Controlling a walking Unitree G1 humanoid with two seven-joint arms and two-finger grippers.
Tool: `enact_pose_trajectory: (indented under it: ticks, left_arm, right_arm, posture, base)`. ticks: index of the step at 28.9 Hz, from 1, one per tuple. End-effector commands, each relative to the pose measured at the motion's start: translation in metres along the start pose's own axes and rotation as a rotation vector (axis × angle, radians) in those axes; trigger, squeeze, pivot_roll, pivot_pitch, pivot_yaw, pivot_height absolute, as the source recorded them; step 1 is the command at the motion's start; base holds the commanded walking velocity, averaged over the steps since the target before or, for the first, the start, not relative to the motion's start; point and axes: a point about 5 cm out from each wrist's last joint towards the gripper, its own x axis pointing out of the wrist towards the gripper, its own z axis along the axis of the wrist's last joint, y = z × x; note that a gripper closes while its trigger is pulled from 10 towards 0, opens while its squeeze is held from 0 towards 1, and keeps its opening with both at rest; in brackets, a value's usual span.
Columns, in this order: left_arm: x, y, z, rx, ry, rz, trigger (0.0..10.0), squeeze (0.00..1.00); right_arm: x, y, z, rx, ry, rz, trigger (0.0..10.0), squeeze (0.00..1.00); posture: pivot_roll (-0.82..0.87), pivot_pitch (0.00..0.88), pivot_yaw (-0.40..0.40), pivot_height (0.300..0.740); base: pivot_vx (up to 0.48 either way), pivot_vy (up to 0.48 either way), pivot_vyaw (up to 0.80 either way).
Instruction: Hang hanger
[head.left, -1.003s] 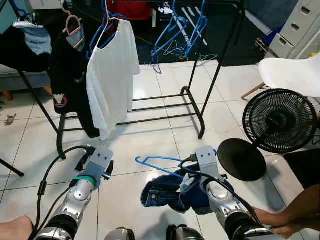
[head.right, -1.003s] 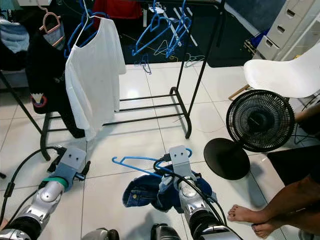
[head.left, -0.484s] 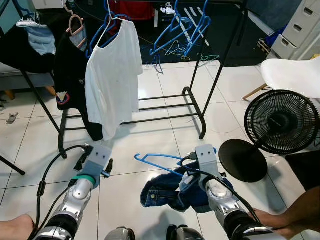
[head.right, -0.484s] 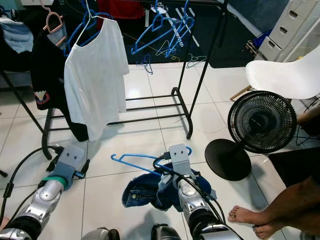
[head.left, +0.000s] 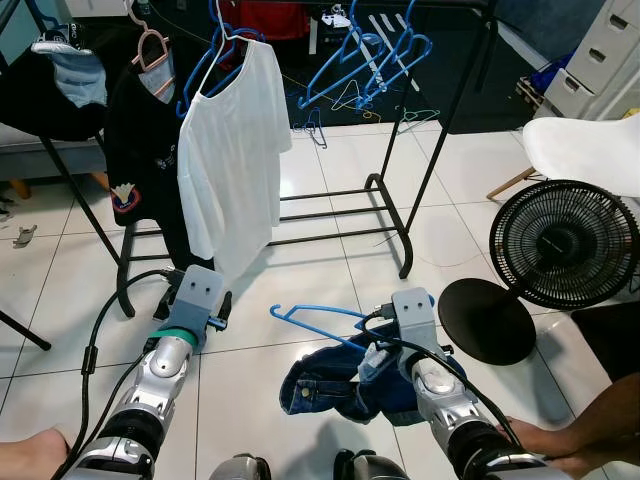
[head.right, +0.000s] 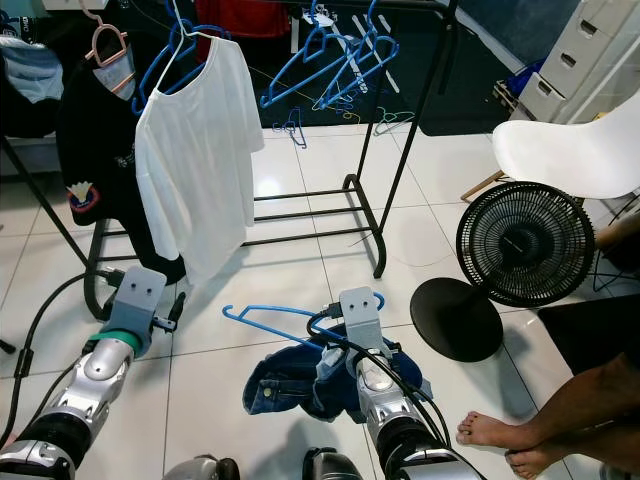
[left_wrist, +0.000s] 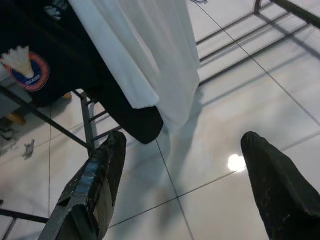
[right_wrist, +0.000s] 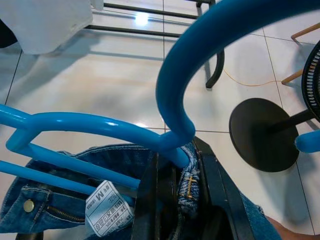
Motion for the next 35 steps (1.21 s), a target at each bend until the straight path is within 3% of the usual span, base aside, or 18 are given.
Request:
enact_pose_trajectory:
  ticks: [1,35]
  left_arm:
    - [-0.0071,-0.0033,-0.0106,0.048,0.02,-0.03,10.0,0.0]
    - [-0.0118,-0.0055,-0.0191,0.044,0.059,-0.042,10.0,0.0]
  right_arm:
    - [0.0008,-0.0036,0.0057,0.019,-0.038,-0.017,0.0,0.0]
    - [0.0009,0.0008,0.0099,0.016,-0.063,-0.001,0.0,0.0]
  posture:
    - [0.03,0.0,0.01,0.733]
    - [0.04,0.006,0.005,0.733]
  base:
    - [0.0,0.0,0.0]
    - [0.0,0.0,0.0]
